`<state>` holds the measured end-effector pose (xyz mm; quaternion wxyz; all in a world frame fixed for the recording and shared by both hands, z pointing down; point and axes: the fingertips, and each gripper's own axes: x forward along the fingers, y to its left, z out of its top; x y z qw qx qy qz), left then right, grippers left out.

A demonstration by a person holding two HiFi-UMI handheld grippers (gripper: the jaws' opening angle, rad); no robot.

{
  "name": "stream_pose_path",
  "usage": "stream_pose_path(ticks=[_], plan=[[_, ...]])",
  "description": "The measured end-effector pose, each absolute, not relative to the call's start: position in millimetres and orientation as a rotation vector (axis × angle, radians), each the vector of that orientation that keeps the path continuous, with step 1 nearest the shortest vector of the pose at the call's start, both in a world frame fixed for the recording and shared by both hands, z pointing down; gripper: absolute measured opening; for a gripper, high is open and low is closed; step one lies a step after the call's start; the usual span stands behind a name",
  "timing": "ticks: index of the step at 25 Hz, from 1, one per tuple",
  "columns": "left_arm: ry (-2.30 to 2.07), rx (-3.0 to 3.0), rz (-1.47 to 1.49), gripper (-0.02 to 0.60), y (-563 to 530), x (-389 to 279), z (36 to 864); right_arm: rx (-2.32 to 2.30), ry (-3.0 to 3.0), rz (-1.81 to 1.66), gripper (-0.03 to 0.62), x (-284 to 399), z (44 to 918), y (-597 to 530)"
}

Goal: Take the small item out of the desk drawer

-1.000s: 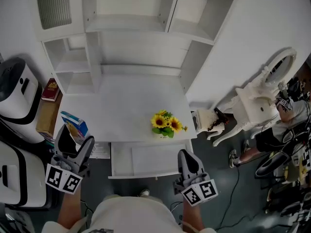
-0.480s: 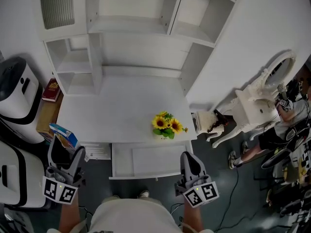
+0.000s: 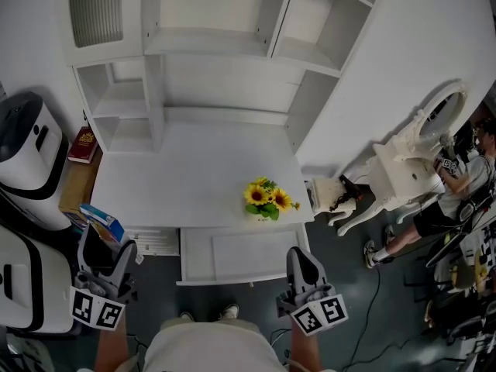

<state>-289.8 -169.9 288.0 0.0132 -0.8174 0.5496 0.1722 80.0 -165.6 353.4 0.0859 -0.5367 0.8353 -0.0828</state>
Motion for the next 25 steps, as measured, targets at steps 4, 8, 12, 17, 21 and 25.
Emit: stream_pose_path(ticks=[4,8,12,17,21,25], plan=[[1.704,-2.549,0.533,0.431,-164.5,-290.5,289.4,-1.618,2.495,-0.247,0.011,77.6,355.0,-155.4],[1.693,-2.551,0.54,0.431,-158.5,-289.5,289.1,-1.639,2.498,-0.244,0.011,79.2,356.0,-144.6],[1.687,-2.552,0.542,0.431,-151.8,-291.5,288.4,-1.657,2.495,-0.235,0.011,78.7,356.4,-136.1],[1.677,-2.554,0.544,0.431,-145.9,-290.7,287.7,-1.668,2.498,-0.23,0.011,77.8,360.8,-128.2],[1.668,-2.56,0.547,0.431,-145.5,-289.7,285.5,-1.671,2.493,-0.238,0.011,78.5,360.8,-126.4],[1.665,-2.568,0.548,0.431,-146.0,-290.1,285.6,-1.676,2.49,-0.239,0.011,77.8,359.4,-125.0]])
